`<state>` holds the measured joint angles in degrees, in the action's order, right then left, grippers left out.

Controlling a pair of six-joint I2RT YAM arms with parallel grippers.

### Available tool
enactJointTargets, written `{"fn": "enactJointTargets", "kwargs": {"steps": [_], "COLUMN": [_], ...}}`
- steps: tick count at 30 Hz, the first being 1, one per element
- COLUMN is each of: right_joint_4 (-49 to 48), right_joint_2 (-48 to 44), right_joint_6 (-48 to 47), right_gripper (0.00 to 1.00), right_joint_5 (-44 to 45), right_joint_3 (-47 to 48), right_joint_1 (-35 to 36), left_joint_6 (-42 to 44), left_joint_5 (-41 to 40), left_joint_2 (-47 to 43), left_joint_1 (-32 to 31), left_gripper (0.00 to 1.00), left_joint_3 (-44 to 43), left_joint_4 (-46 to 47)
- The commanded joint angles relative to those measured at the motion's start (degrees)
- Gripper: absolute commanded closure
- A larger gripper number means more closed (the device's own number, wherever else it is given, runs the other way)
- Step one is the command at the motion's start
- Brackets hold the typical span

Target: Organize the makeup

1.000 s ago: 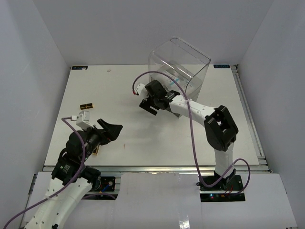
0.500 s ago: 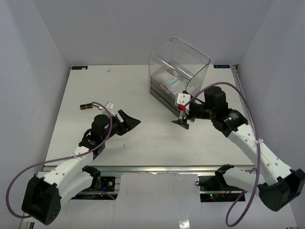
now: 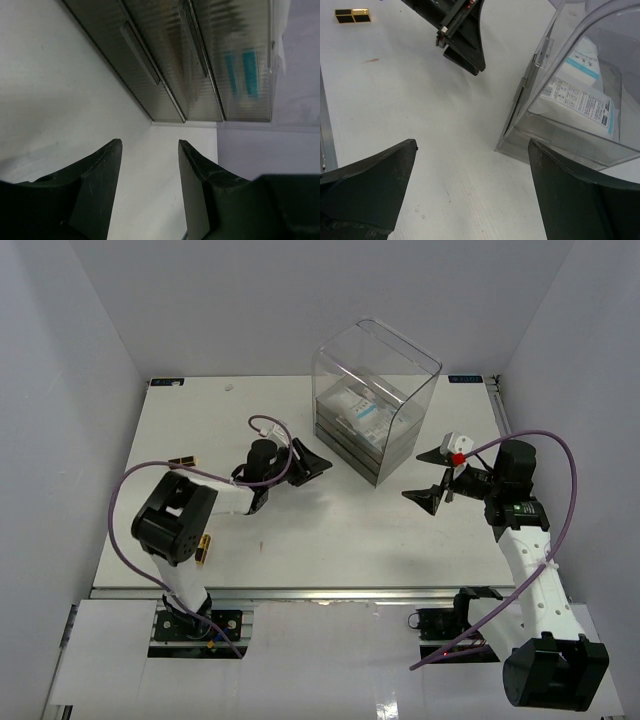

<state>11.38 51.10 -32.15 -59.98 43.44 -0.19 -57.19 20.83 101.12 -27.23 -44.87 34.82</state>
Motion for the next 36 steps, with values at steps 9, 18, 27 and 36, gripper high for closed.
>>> {"fn": "enactJointTargets", "kwargs": {"steps": [9, 18, 27, 36], "right_joint_4": [-6.67, -6.9, -6.95, -6.99], "right_joint_2": [-1.06, -0.68, -0.47, -0.56], "right_joint_6": [4.05, 4.37, 4.46, 4.46], "right_gripper": [0.01, 0.01, 0.01, 0.01], "right_joint_5": [-6.79, -6.5, -6.46, -6.75], "right_joint_3": [-1.6, -1.69, -1.81, -1.87], "right_joint_1": [-2.1, -2.27, -2.69, -3.07], "left_joint_6": [-4.1, -4.33, -5.43, -6.16], "left_joint_5": [-0.05, -0.31, 0.07, 0.51], "left_joint_2": [16.36, 20.45, 23.5, 25.13], "left_joint_1": [-1.25, -1.25, -1.28, -0.94], "left_gripper": [0.52, 0.57, 0.62, 0.69], "left_joint_3": [-18.36, -21.58, -22.97, -23.18], "left_joint_4": [6.46, 4.94, 5.56, 6.95]}}
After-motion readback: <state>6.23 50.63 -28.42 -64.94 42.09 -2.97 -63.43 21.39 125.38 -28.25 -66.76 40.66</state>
